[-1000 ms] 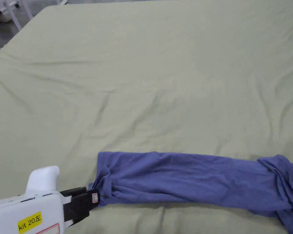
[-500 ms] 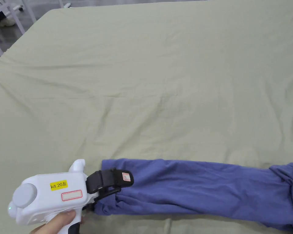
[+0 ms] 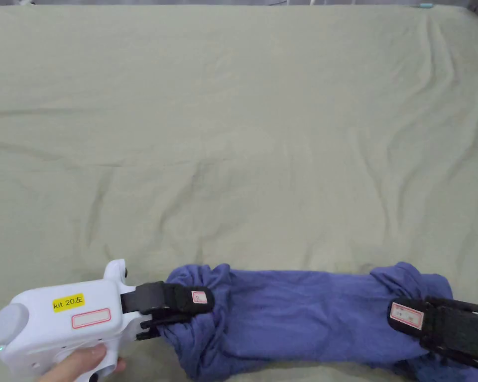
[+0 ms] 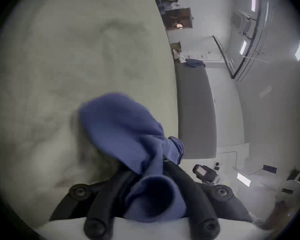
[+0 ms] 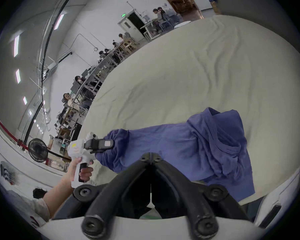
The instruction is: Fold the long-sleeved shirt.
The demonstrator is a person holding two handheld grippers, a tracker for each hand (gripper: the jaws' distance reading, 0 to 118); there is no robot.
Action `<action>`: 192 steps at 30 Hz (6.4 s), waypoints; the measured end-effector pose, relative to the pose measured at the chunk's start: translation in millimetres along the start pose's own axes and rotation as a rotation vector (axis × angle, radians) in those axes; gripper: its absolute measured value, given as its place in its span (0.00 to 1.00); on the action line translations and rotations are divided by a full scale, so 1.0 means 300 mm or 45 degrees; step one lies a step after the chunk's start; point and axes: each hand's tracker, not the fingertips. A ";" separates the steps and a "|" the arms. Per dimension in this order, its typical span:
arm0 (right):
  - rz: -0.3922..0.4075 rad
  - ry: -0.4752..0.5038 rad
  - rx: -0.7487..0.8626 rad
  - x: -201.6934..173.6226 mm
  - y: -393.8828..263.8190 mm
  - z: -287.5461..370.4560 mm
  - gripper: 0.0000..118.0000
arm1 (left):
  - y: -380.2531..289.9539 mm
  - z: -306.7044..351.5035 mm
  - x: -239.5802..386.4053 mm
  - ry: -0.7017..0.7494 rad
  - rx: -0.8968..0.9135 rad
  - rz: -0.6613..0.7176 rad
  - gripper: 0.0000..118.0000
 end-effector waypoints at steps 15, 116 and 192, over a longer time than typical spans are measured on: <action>-0.086 -0.056 0.053 -0.148 0.027 0.000 0.00 | 0.062 0.607 -0.033 -0.262 0.385 0.081 0.05; -0.352 -0.138 -0.394 0.042 -0.073 -0.405 0.00 | -0.040 0.032 0.153 0.266 -0.108 -0.005 0.92; 0.613 -0.243 1.023 -0.683 0.081 0.976 0.00 | -0.816 0.342 1.532 0.778 1.298 -1.361 0.00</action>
